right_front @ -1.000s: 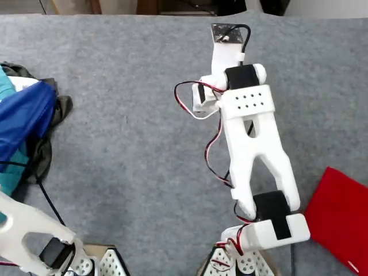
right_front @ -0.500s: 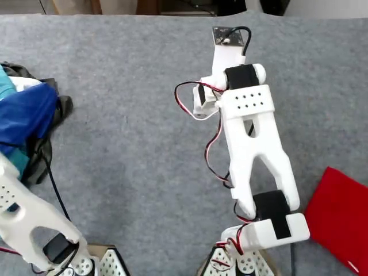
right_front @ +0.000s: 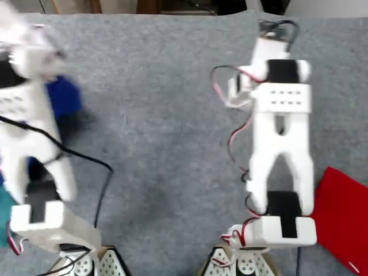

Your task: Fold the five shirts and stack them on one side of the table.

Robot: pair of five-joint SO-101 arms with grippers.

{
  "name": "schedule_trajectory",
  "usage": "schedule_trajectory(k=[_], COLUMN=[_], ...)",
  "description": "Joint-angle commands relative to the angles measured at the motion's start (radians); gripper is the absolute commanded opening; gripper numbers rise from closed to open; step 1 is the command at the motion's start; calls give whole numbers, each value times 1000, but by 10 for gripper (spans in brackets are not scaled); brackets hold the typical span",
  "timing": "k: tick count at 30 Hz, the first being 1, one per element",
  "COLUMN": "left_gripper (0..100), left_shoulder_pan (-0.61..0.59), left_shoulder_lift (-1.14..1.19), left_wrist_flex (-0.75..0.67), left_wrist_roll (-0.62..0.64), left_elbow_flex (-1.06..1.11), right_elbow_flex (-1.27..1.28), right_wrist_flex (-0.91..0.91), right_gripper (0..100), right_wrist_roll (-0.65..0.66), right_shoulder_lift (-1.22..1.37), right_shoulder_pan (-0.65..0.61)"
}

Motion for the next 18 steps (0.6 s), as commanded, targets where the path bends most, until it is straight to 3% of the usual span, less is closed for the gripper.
schedule_trajectory(k=[1,8,14,18], left_gripper=[19,19,19,21], left_shoulder_pan=[233,505,666,667], left_shoulder_lift=[-62,-61,-61,-73], left_wrist_flex=[8,-40,-120,-169], left_wrist_roll=[11,12,11,2], left_elbow_flex=[48,124,245,324], right_elbow_flex=[-108,-186,-188,-179], right_wrist_flex=[38,52,52,54], right_gripper=[6,6,6,6], right_wrist_roll=[61,176,201,201], right_shoulder_lift=[-10,-10,-5,-7], right_shoulder_pan=[124,300,361,358])
